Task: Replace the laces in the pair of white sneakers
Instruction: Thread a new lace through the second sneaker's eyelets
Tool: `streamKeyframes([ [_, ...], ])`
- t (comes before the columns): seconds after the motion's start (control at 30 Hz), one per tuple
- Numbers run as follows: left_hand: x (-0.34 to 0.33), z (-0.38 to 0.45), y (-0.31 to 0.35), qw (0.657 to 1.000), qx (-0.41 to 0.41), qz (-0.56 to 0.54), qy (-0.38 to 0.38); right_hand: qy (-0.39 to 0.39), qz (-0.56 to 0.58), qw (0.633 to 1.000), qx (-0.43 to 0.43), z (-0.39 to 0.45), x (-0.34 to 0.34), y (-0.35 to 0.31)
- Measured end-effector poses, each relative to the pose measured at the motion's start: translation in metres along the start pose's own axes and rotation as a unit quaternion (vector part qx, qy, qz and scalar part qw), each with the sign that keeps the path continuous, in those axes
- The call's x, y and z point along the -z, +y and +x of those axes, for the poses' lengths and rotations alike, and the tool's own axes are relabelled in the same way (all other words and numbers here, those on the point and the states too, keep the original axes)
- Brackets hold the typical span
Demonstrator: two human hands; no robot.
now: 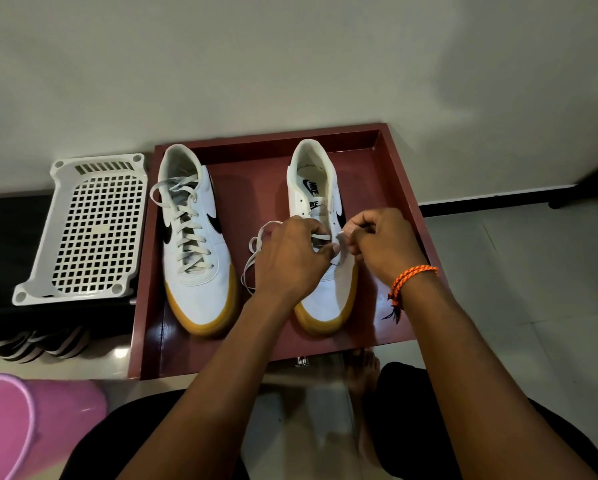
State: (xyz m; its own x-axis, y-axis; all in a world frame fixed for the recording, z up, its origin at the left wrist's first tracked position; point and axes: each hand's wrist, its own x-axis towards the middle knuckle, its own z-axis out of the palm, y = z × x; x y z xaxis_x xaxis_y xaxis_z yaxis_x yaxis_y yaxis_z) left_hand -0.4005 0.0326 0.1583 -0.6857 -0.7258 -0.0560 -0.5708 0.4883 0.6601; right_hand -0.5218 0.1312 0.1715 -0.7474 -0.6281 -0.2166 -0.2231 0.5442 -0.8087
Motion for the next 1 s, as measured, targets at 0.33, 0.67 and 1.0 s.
streamKeyframes([
  [0.33,0.000,0.000,0.001,1.000,0.012,-0.016,-0.014,-0.183,0.388,0.902,0.048,-0.013,0.030,-0.025],
  [0.67,0.001,-0.002,0.000,1.000,-0.002,-0.024,-0.001,-0.111,0.387,0.915,0.017,-0.001,0.031,-0.020],
  [1.0,-0.001,-0.003,0.003,0.994,-0.017,0.104,0.034,-0.060,-0.135,0.988,0.054,-0.003,-0.006,-0.001],
])
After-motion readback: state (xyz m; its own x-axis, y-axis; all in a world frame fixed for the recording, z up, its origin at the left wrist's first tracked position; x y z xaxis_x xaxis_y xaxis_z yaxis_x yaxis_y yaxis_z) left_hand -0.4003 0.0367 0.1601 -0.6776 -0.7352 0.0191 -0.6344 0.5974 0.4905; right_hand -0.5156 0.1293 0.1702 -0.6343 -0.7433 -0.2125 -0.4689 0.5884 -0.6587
